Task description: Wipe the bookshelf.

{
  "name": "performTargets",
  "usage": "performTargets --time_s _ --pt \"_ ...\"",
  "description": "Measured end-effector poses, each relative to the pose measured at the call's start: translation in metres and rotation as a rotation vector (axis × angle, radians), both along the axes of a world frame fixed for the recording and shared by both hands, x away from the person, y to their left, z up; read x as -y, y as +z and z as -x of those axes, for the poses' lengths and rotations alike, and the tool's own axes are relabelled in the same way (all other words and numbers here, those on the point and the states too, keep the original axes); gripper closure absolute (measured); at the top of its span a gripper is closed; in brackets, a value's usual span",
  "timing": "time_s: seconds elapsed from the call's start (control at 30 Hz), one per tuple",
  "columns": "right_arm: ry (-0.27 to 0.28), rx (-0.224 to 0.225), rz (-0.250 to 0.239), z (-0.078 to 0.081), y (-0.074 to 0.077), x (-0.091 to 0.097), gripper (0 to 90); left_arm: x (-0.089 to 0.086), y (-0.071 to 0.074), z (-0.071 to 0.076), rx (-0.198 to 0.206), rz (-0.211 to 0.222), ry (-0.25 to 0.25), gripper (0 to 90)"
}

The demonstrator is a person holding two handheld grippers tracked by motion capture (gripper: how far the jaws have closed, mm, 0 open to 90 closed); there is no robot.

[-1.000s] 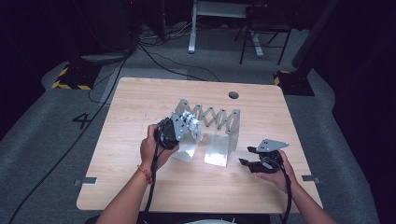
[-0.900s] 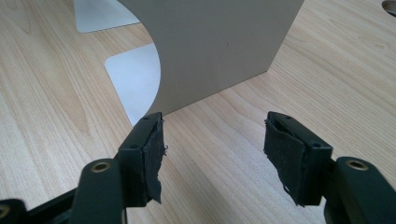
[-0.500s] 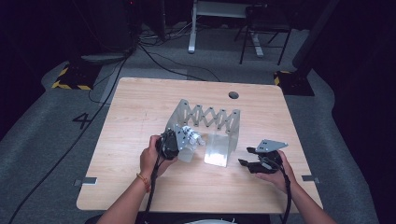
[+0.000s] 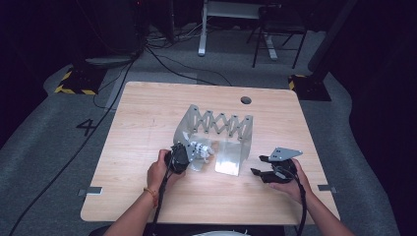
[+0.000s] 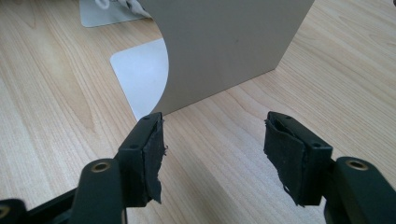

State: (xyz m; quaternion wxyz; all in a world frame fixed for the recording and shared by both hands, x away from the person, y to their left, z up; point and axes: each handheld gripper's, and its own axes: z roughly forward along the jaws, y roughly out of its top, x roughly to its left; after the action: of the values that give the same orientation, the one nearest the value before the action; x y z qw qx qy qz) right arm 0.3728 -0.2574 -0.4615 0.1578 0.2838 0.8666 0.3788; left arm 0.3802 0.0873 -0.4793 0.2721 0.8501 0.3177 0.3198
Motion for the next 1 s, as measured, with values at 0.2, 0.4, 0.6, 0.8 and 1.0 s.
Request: performTargets --time_s 0.2,0.4,0.6,0.8,1.0 --pt "0.002 -0.003 0.000 0.000 0.000 0.000 39.1 0.000 0.013 -0.002 0.014 0.103 0.029 80.2" --pt "-0.004 0.001 -0.003 0.000 0.001 0.000 39.1 0.009 0.036 0.000 0.061 0.177 0.028 80.2" --pt "-0.012 -0.001 -0.005 0.000 0.001 0.001 39.1 0.017 0.059 -0.007 0.107 0.228 0.030 80.1" --pt "-0.009 -0.001 -0.004 0.000 0.001 0.001 39.1 0.028 0.082 -0.017 0.153 0.215 0.015 80.0" --pt "-0.010 0.003 -0.007 -0.001 0.001 0.002 39.1 0.030 0.101 -0.033 0.158 0.227 0.021 80.0"
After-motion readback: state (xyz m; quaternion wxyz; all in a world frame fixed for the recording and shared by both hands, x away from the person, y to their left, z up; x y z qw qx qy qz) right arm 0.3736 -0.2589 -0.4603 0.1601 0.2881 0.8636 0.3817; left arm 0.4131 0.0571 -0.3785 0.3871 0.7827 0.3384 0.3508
